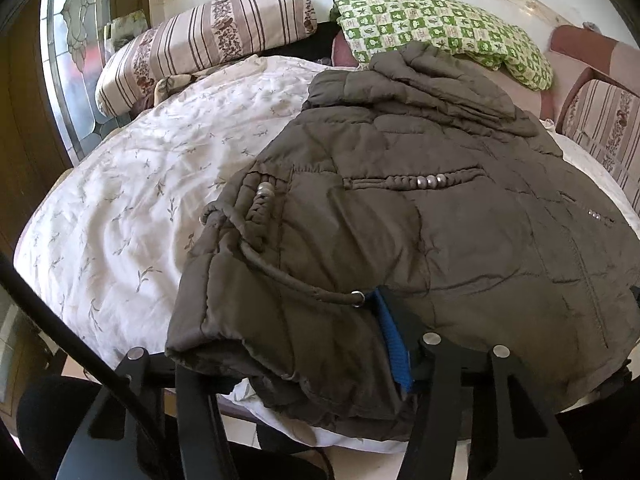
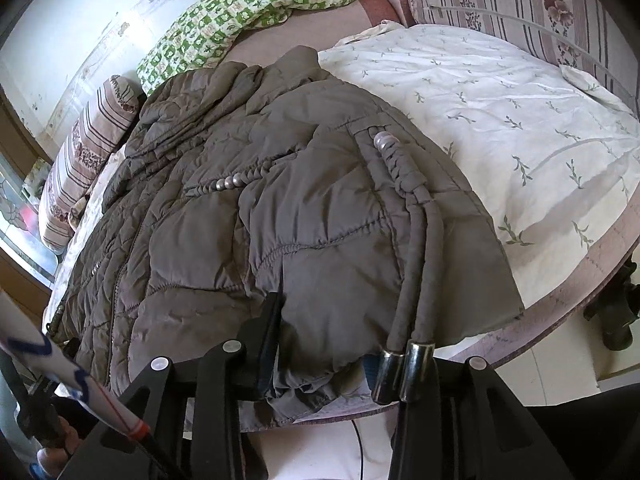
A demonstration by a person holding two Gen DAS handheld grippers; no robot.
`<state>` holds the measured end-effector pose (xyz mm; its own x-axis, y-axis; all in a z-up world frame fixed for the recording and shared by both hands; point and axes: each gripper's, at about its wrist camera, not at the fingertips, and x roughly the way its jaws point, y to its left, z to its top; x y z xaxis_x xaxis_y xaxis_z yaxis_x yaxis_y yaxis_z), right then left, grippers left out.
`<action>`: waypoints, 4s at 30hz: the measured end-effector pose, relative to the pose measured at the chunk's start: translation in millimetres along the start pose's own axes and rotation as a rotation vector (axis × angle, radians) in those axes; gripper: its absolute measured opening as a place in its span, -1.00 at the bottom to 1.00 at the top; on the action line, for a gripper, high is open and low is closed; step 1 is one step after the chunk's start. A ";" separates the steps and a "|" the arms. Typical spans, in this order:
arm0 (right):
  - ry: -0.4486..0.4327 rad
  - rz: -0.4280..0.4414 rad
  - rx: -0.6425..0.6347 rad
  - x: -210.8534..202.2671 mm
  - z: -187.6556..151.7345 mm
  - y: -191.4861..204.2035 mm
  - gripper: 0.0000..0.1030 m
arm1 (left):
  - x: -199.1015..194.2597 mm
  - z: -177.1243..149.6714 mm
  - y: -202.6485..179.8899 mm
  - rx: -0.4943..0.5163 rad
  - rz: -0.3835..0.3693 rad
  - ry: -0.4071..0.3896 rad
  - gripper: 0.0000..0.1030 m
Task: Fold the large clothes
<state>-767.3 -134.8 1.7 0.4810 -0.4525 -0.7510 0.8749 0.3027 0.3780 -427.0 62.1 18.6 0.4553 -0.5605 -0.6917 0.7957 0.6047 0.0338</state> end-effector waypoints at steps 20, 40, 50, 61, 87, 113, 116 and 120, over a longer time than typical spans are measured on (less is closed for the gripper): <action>0.017 -0.048 -0.048 2.9 1.1 7.8 -0.18 | 4.9 -1.7 -14.7 0.064 0.092 0.005 0.19; 0.013 -0.062 -0.061 4.4 1.0 10.4 -0.15 | 6.9 -2.4 -11.2 0.046 0.107 0.013 0.36; 0.009 -0.068 -0.067 4.7 1.0 11.4 -0.17 | 6.4 -1.5 -9.8 0.053 0.101 0.012 0.31; -0.055 -0.047 -0.075 -9.9 -0.3 15.0 -0.49 | -3.8 -2.2 -16.0 0.088 0.065 -0.005 -0.25; -0.113 0.010 -0.071 -29.6 0.4 13.7 -0.63 | -14.1 -1.1 -13.9 0.083 0.069 -0.011 -0.42; -0.314 0.142 -0.134 -98.8 64.0 43.8 -0.71 | -73.6 85.2 2.6 0.071 -0.009 -0.181 -0.48; -0.339 0.156 -0.143 -103.6 87.0 54.0 -0.71 | -75.6 112.9 2.6 0.061 -0.026 -0.199 -0.48; -0.359 0.175 -0.139 -104.4 125.6 69.1 -0.72 | -71.5 152.1 0.4 0.055 -0.041 -0.216 -0.48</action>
<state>-750.0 -172.0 174.3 0.6325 -0.6398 -0.4365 0.7740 0.5004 0.3880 -398.5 16.3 177.8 0.4922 -0.6959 -0.5229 0.8335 0.5501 0.0525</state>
